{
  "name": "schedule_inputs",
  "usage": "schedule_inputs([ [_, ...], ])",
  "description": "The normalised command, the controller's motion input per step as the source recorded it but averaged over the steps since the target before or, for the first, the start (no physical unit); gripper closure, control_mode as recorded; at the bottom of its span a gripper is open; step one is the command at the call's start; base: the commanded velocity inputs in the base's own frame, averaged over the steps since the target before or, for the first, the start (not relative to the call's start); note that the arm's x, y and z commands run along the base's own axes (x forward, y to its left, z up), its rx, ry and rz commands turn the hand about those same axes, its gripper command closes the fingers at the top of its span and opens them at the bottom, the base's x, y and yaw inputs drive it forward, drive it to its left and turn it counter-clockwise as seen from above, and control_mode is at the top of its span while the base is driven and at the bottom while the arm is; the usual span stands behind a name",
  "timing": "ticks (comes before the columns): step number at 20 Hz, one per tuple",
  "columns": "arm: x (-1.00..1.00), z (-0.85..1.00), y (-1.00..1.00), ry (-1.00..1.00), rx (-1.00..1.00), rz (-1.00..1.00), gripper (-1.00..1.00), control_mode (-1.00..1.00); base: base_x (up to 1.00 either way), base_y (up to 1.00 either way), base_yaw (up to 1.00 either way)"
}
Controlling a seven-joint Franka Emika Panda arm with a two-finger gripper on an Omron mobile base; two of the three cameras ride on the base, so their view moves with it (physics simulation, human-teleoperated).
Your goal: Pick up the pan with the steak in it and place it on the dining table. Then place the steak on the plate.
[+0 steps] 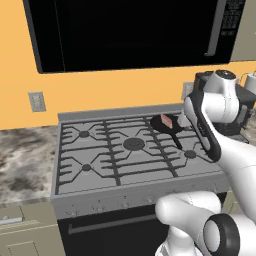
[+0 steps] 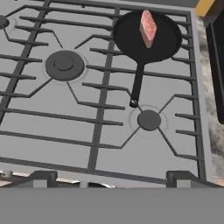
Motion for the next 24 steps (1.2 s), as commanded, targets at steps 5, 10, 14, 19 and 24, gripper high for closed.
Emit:
schedule_inputs([
  [5,0.06,-0.46,-0.13,0.00,0.00,-0.04,-1.00,-1.00,0.00,0.00,0.00],
  [10,0.28,-0.50,-0.09,0.00,0.00,-0.07,-1.00,-1.00,0.00,0.00,0.00],
  [14,0.37,-0.47,-0.04,0.00,0.00,-0.07,-1.00,-1.00,0.00,0.00,0.00],
  [19,0.40,-0.44,-0.04,-0.02,0.00,-0.07,-1.00,-1.00,0.00,0.00,0.00],
  [24,0.48,-0.42,-0.15,0.00,0.01,-0.06,-1.00,-1.00,0.00,0.00,0.00],
])
